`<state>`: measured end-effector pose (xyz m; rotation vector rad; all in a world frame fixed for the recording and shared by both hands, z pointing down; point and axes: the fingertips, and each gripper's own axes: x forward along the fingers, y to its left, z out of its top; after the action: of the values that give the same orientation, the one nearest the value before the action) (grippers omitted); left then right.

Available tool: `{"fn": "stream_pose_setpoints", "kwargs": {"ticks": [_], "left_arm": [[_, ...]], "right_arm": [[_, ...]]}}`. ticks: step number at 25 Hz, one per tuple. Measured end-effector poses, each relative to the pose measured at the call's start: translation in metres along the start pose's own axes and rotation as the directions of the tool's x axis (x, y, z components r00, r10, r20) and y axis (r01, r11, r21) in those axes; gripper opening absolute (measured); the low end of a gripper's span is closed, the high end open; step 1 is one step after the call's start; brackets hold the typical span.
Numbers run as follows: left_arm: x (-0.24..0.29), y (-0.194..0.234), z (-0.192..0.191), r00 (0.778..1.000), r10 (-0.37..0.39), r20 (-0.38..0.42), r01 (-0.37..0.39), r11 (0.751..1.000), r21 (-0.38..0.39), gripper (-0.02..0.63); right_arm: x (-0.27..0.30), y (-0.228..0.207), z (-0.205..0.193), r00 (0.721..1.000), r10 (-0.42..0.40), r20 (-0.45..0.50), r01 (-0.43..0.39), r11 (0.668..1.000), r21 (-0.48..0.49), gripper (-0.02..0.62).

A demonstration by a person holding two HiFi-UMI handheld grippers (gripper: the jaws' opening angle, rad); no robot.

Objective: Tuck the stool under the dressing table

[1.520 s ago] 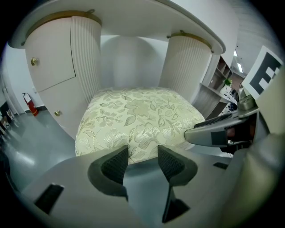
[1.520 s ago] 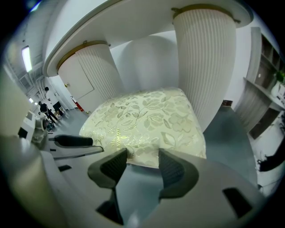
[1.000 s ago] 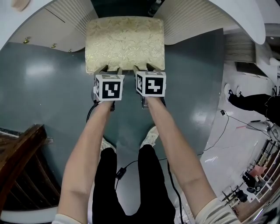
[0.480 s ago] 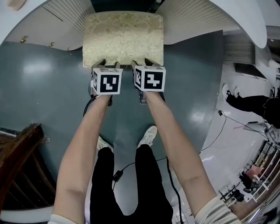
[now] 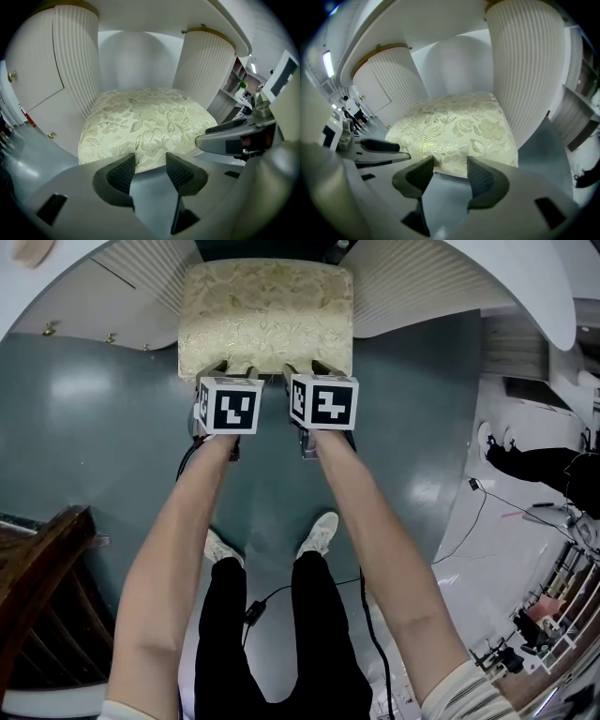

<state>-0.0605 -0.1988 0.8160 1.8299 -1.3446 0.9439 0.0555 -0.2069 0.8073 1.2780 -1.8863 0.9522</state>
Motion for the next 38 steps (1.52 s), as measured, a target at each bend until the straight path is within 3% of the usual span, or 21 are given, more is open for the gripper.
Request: {"fn": "stream_pose_setpoints", "kwargs": {"ticks": [38], "left_arm": [[0.019,0.005,0.0,1.0,-0.008,0.011,0.007,1.0,0.013,0.196]], "right_arm": [[0.021,-0.005,0.001,1.0,0.017,-0.017,-0.018,0.999,-0.043,0.233]]}}
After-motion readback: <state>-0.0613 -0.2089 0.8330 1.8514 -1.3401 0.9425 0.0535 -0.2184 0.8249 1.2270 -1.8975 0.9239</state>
